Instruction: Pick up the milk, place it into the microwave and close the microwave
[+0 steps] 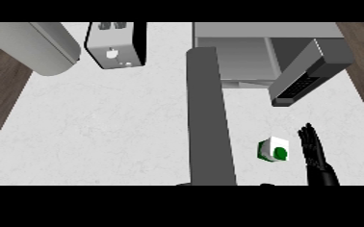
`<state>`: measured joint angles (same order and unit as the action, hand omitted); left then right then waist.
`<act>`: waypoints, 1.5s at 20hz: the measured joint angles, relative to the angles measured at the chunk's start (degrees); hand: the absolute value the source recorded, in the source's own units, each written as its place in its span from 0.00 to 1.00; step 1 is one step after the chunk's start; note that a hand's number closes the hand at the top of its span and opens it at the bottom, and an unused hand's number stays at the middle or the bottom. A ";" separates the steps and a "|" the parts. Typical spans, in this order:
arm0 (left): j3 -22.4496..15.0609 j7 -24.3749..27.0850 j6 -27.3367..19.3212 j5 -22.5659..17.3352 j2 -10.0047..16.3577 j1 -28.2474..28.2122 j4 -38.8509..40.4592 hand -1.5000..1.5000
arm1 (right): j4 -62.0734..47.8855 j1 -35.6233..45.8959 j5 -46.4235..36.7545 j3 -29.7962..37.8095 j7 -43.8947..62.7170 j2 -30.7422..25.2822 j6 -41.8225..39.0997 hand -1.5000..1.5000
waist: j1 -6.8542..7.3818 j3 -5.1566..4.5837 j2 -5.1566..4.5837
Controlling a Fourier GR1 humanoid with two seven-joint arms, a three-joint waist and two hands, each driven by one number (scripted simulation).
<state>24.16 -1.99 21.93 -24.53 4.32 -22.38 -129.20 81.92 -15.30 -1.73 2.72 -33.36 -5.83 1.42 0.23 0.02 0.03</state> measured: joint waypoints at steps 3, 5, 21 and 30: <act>1.18 0.65 1.65 -0.49 -0.74 -0.90 -0.06 0.00 | -5.23 0.87 0.29 1.33 -4.11 -0.65 -1.42 0.00 | 0.02 0.01 0.00; 1.31 -0.28 1.92 -0.73 -1.11 -0.78 -0.97 0.00 | -8.24 2.84 0.17 1.81 -5.42 -0.53 -1.54 0.00 | 0.03 -0.01 0.00; 4.90 -3.43 4.78 -3.05 -2.57 0.20 -1.84 0.00 | -41.16 20.69 -2.80 7.49 -20.71 -2.64 0.82 1.00 | 0.24 0.02 -0.07; 5.68 -3.18 6.38 -2.62 -3.56 0.17 -1.13 0.00 | -48.28 26.58 -4.85 7.37 -26.28 -3.57 0.80 1.00 | 0.26 -0.04 -0.01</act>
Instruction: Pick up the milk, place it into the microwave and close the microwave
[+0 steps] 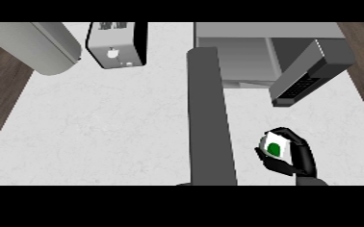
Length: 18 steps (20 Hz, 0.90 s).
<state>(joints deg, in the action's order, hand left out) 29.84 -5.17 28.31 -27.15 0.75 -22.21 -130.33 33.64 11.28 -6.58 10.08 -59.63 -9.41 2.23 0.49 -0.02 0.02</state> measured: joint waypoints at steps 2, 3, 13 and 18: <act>0.45 -1.10 -0.50 -0.90 0.33 0.22 -0.97 0.00 | -0.39 0.29 0.37 0.39 -0.80 0.47 0.06 1.00 | -0.01 -0.03 0.02; 0.77 -1.33 -0.27 -1.47 0.43 0.01 -1.07 0.00 | -0.58 0.68 0.54 0.68 -1.01 0.75 0.32 1.00 | 0.00 -0.02 0.03; 2.00 -0.64 1.15 -2.60 0.94 0.55 0.65 0.00 | -9.81 11.38 1.39 3.19 -1.52 -1.50 -1.66 1.00 | 0.53 0.09 -0.18; 3.03 0.26 1.96 -2.36 0.81 0.52 2.17 0.00 | -5.94 11.16 1.49 0.78 -0.31 0.37 -5.16 1.00 | -0.06 0.03 0.03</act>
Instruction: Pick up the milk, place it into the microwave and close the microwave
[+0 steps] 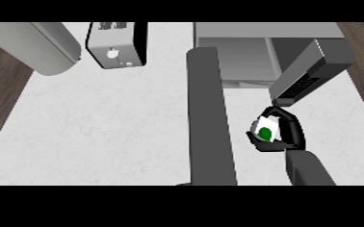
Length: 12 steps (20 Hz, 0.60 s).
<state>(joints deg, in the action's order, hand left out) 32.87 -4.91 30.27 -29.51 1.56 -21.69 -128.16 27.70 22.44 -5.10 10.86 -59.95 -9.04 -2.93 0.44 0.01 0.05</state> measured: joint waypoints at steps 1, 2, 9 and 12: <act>-0.30 -0.27 -0.27 0.34 -0.33 0.10 -0.29 0.00 | 1.19 0.08 0.20 -0.38 0.57 0.30 -0.57 1.00 | -0.08 0.00 0.01; 0.07 -0.85 -0.78 0.02 0.18 0.61 -0.25 0.00 | 2.86 -0.43 0.03 -1.19 1.11 1.40 -0.55 1.00 | -0.21 -0.02 0.06; 1.95 -1.60 0.05 -1.25 0.36 0.16 0.12 0.00 | 20.77 -4.29 -0.19 -5.31 11.51 4.26 2.11 1.00 | -0.56 -0.05 0.19; 2.22 -1.96 0.15 -1.74 0.50 0.54 0.41 0.00 | 24.53 -2.89 -0.57 -6.06 16.25 5.29 4.40 1.00 | -0.38 -0.04 0.12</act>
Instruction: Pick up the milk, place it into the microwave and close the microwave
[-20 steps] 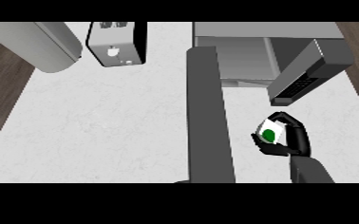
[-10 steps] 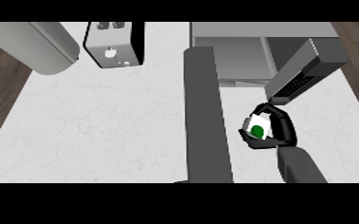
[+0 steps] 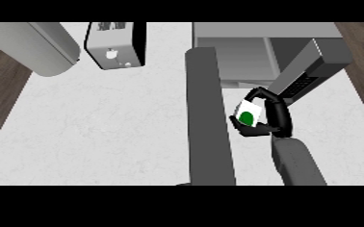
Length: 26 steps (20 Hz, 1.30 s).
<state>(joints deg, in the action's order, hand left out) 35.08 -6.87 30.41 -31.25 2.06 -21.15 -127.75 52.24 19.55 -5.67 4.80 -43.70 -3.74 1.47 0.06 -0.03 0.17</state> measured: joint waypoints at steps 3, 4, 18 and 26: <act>0.05 0.37 0.51 0.77 -0.35 0.43 0.67 0.00 | 0.13 4.31 -0.90 -0.01 3.88 0.68 2.89 1.00 | 0.25 0.01 -0.09; 0.97 0.66 0.99 -0.04 0.31 0.42 1.51 0.00 | 0.82 5.28 -1.37 -0.29 5.65 0.97 3.94 1.00 | 0.29 0.01 -0.08; 1.86 0.94 2.50 -0.07 1.93 3.19 5.28 0.00 | -23.72 27.91 -10.48 2.62 9.37 -2.03 18.64 1.00 | 2.23 0.09 -0.92; 1.21 1.72 3.35 0.92 2.50 5.33 7.82 0.00 | -35.52 36.46 -11.57 6.02 8.20 -4.63 25.08 1.00 | 3.82 0.14 -1.72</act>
<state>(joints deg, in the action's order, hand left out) 36.29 -5.15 33.77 -30.33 4.56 -15.82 -119.93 16.72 56.01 -17.24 10.82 -35.50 -8.37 26.55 3.88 0.11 -1.55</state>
